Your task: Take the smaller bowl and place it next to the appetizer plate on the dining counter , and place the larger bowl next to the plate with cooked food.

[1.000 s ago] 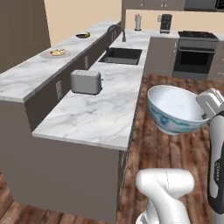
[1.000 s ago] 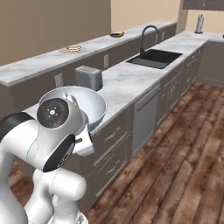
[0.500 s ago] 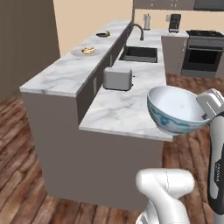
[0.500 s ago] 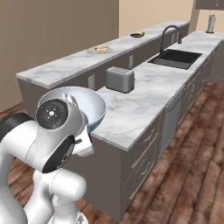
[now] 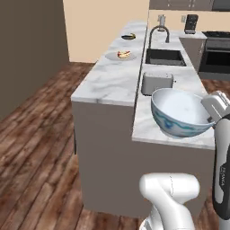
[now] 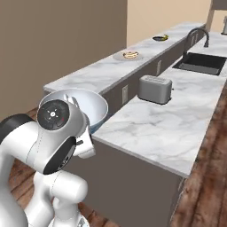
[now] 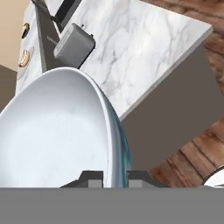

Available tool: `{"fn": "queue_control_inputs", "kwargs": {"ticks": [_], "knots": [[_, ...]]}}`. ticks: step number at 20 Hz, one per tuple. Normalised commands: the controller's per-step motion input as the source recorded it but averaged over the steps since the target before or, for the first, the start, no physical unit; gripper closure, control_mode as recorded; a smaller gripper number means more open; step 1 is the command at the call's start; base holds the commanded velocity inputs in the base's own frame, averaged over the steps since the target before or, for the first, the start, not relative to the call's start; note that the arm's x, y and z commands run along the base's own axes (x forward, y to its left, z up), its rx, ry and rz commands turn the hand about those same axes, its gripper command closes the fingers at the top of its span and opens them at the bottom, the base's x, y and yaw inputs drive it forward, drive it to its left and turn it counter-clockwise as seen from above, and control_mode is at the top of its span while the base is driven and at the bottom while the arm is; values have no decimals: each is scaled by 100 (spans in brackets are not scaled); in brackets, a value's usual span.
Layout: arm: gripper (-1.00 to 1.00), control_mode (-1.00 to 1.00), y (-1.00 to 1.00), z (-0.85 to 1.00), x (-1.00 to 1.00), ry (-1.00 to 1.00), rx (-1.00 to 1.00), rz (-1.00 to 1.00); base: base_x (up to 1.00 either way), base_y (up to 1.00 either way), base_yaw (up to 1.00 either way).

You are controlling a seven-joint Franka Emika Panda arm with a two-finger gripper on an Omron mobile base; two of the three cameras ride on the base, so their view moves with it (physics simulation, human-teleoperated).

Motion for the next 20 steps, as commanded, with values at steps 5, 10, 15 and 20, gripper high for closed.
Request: {"fn": "queue_control_inputs", "kwargs": {"ticks": [5,10,15,20], "knots": [[100,100,0,0,0,0,0,0,45,100,-7],[100,100,0,0,0,0,0,0,41,100,-14],[100,100,0,0,0,0,0,0,12,100,-27],[100,100,0,0,0,0,0,0,8,100,-42]]}}
